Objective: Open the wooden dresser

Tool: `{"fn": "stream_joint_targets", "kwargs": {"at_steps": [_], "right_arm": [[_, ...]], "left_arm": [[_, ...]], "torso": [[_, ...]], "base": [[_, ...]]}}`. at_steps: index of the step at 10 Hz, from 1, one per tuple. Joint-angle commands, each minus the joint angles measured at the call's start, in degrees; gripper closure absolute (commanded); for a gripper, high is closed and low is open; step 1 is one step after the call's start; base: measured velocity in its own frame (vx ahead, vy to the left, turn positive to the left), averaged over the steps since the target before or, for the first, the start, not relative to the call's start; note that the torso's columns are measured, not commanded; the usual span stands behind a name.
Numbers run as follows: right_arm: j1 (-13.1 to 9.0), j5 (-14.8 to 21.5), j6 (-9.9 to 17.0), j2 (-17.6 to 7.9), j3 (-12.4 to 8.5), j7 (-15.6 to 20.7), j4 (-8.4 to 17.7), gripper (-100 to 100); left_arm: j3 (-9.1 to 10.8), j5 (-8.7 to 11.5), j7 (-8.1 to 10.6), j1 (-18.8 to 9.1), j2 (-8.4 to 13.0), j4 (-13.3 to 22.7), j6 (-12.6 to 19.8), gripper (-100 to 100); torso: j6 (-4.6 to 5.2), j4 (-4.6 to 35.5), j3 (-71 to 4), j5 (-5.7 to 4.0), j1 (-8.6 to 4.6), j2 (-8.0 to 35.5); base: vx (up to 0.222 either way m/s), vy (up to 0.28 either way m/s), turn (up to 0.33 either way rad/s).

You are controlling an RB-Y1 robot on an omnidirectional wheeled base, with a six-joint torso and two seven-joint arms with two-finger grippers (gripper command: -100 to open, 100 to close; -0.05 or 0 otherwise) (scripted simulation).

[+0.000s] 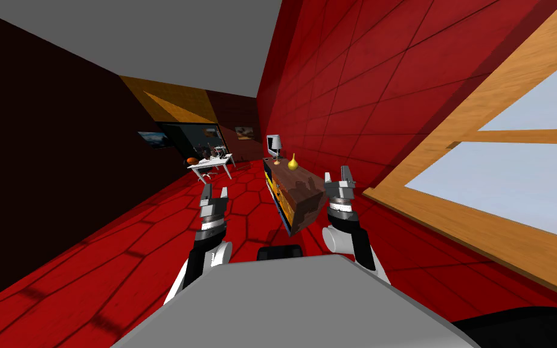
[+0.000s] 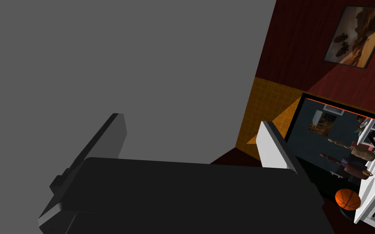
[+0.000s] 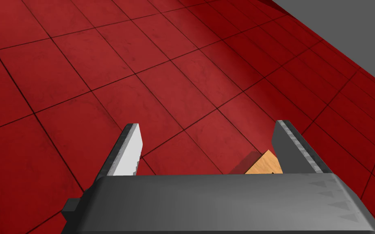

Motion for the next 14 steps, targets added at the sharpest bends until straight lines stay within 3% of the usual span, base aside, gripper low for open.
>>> {"fn": "stream_joint_targets", "kwargs": {"at_steps": [1,9,10,11,14], "right_arm": [[0.0,0.0,0.0,0.0,0.0,0.0,0.0,0],[0.0,0.0,0.0,0.0,0.0,0.0,0.0,0],[-0.1,1.3,1.6,-1.8,0.7,0.0,1.4,-100],[-0.2,2.1,2.7,-2.6,1.2,0.0,2.4,-100],[-0.6,5.7,6.9,-5.2,3.1,0.1,6.5,-100]], "left_arm": [[0.0,0.0,0.0,0.0,0.0,0.0,0.0,0],[0.0,0.0,0.0,0.0,0.0,0.0,0.0,0],[0.0,0.0,0.0,0.0,0.0,0.0,0.0,0],[-0.01,0.0,0.0,0.0,0.0,0.0,0.0,0],[-0.01,0.0,0.0,0.0,0.0,0.0,0.0,0]], "torso": [[0.0,2.3,-4.7,0.0,0.0,2.3],[0.0,35.4,-70.7,0.0,0.0,35.4],[0.0,39.6,-79.2,0.0,0.0,39.6],[-0.01,41.5,-83.1,0.03,0.15,41.5],[0.0,42.3,-84.6,0.02,0.08,42.3]], "base": [[0.0,0.0,0.0],[0.0,0.0,0.0],[0.014,0.049,0.015],[0.026,0.105,0.018],[0.03,0.124,0.019]]}}
